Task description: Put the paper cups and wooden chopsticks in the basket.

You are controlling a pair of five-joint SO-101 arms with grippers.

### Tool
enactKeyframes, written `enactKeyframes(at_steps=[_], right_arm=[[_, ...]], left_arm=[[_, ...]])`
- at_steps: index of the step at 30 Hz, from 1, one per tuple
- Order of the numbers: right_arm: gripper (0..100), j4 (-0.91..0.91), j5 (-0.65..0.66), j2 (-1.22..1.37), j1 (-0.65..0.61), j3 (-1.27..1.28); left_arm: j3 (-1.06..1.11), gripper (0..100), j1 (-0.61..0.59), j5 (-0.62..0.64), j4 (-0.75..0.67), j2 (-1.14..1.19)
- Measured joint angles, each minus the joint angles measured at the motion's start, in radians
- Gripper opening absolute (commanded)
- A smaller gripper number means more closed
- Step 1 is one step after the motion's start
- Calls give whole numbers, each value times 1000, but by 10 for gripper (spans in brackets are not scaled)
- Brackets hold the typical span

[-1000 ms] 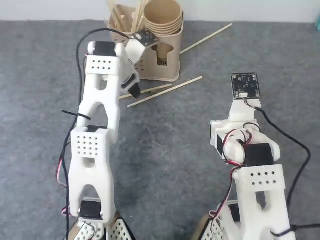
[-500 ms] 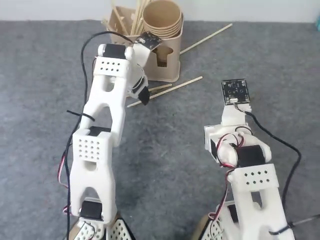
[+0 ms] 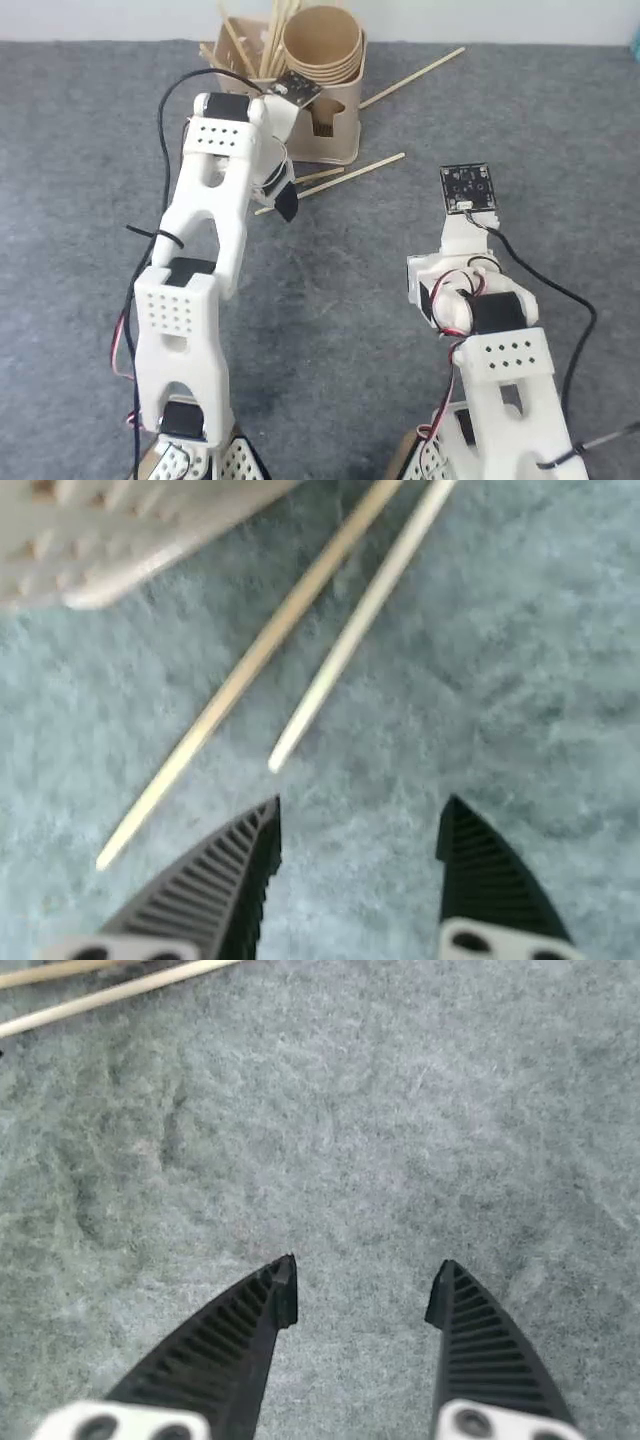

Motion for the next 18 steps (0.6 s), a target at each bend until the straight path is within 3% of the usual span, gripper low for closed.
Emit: enactKeyframes(at_steps=[7, 18], right_arm=[[223, -5, 0, 0, 0, 0], [223, -6, 0, 0, 0, 0]], left_arm=[[219, 246, -3, 63, 2, -273], [736, 246, -34, 57, -325, -555]])
